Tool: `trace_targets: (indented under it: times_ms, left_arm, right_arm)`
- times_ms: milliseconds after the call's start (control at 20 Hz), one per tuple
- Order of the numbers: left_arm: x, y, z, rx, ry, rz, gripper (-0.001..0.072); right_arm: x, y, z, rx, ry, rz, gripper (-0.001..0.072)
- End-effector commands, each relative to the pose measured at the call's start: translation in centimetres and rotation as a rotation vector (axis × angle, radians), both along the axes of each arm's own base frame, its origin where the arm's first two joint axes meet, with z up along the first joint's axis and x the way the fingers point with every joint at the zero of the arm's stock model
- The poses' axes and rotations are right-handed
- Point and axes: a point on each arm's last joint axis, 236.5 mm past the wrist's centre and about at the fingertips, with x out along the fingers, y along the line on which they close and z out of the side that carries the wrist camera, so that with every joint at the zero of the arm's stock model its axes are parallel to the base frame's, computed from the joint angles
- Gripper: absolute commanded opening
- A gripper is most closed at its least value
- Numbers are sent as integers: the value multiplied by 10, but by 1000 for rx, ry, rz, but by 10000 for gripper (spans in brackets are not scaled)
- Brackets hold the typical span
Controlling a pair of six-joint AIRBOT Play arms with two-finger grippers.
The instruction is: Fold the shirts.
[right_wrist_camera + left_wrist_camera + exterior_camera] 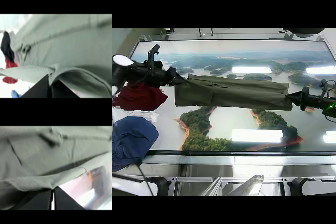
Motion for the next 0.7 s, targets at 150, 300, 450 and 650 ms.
trace_targets:
  times_ms: [150, 300, 450, 650]
  left_arm:
    - [80, -24, -61, -39, -45, 9, 19]
    - [99, -41, -77, -33, -76, -4, 114]
    - [109, -33, -72, -18, -113, 50, 339]
    - [118, 10, -20, -10, -197, 106, 339]
  right_arm:
    - [60, -17, -25, 104, -61, -137, 28]
    - [66, -24, -39, 86, -62, -164, 230]
    - [72, -36, -30, 16, -138, -148, 258]
    - [75, -66, 1, -215, -229, -25, 420]
